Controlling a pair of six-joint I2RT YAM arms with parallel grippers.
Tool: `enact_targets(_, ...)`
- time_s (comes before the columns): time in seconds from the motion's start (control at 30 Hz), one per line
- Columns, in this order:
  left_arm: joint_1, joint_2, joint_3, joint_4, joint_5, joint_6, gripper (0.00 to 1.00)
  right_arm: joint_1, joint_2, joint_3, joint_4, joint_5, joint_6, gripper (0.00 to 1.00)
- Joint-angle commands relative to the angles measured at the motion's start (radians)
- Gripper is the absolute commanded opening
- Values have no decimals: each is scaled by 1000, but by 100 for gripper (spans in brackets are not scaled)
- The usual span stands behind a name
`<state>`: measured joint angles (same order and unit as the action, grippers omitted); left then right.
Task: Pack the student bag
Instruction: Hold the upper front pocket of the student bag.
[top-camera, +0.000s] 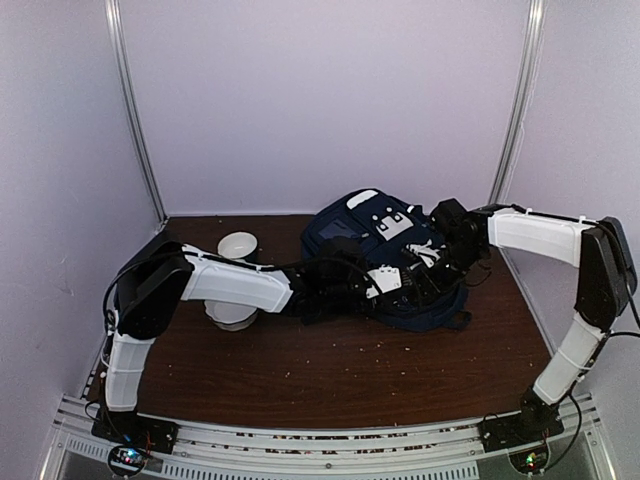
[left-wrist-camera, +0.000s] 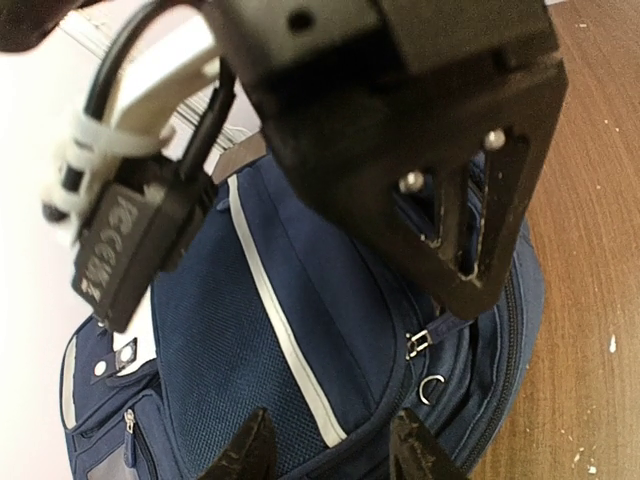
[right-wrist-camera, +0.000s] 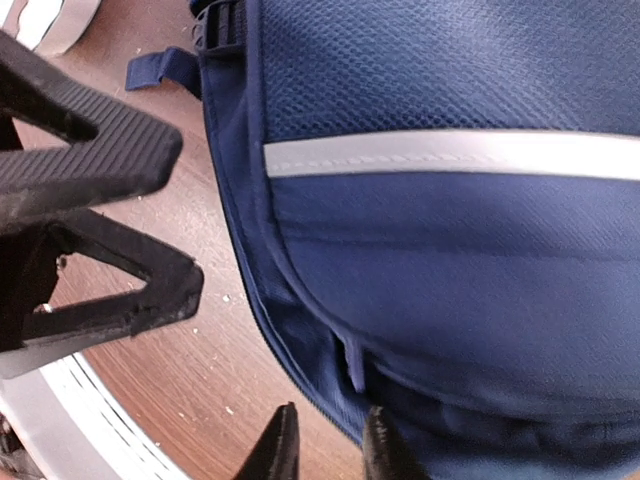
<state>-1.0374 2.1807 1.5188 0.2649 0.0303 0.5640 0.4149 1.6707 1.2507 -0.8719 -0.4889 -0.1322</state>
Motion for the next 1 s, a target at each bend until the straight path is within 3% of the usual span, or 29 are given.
enact_targets(0.0,7,-11,8,-1,17,18,41,5,45,-24,68,-61,0,27)
enact_targets(0.37,5,-7,12,-6,13,9,41,20,95,-56,150,40,32,25)
enact_targets(0.57,5,-9,5,-16,29,7,41,21,89,-51,135,23,28,7)
enact_targets(0.97,5,37,73,-68,74,-21,44,19,-44,-69,81,21,-6,0)
